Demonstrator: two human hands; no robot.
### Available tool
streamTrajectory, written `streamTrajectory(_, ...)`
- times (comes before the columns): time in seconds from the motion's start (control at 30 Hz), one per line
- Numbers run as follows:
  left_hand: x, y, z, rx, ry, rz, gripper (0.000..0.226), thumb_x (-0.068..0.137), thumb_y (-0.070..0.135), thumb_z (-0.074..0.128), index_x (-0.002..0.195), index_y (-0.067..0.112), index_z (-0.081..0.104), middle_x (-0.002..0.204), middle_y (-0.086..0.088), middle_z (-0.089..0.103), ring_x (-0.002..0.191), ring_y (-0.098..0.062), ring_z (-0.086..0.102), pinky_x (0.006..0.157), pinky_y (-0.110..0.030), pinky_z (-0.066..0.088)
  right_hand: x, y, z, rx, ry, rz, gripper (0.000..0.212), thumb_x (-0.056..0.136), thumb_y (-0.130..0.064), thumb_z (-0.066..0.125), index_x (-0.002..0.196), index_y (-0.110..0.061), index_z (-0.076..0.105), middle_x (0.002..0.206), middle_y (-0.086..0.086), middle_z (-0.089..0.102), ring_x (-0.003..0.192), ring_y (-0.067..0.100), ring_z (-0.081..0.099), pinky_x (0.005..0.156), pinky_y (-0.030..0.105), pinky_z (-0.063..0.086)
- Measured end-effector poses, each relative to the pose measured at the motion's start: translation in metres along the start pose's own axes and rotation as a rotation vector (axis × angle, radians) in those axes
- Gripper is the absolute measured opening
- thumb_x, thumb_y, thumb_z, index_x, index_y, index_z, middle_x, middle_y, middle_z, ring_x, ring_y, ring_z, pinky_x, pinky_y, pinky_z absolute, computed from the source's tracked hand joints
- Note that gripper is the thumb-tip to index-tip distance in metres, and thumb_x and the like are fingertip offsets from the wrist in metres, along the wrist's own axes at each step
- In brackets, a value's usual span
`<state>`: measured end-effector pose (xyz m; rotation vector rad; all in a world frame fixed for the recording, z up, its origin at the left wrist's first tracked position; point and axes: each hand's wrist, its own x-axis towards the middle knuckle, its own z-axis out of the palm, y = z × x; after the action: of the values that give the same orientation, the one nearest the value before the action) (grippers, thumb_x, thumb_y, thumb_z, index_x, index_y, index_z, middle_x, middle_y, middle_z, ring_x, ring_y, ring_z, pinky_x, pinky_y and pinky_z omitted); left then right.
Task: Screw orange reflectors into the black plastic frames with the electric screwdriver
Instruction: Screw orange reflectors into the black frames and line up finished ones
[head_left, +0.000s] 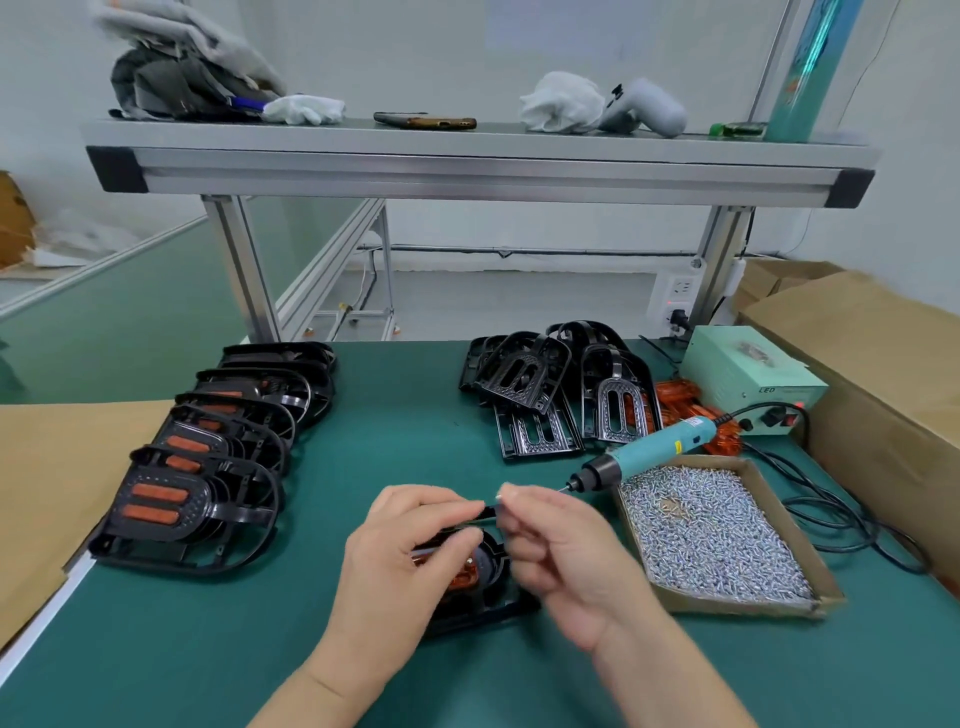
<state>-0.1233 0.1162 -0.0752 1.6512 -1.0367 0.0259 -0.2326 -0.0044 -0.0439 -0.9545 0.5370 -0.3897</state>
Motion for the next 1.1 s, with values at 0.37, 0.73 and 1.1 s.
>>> streamTrajectory(0.37,0.002,0.004,-0.001,-0.196,0.118,-0.218,0.030,0.077,-0.002,0.078,0.083,0.027,0.082,0.089,0.006,0.075,0.087,-0.004,0.070,0.078,-0.006,0.047,0.004,0.026,0.030,0.317,0.016,0.186,0.008,0.080,-0.014,0.071,0.075,-0.011,0.065,0.063,-0.002,0.044,0.039,0.001,0.025,0.032,0.013,0.015)
streamTrajectory(0.73,-0.002,-0.002,-0.007,-0.278,0.095,-0.276,0.025,0.080,0.005,0.077,0.077,0.030,0.079,0.085,0.002,0.076,0.081,-0.009,0.070,0.074,-0.014,0.051,0.000,0.017,0.019,-0.116,-0.019,0.020,0.013,0.093,-0.011,0.065,0.081,-0.012,0.062,0.064,-0.002,0.053,0.044,0.004,0.033,0.036,0.014,0.020)
streamTrajectory(1.1,-0.025,-0.047,-0.025,0.074,0.059,-0.277,0.024,0.082,0.004,0.075,0.080,0.025,0.064,0.074,0.007,0.066,0.072,-0.007,0.061,0.067,-0.016,0.046,0.048,-0.050,-0.110,-0.802,0.850,-0.368,0.055,0.088,-0.052,0.068,0.121,-0.015,0.043,0.117,0.008,0.052,0.100,0.026,0.058,0.085,0.038,0.045)
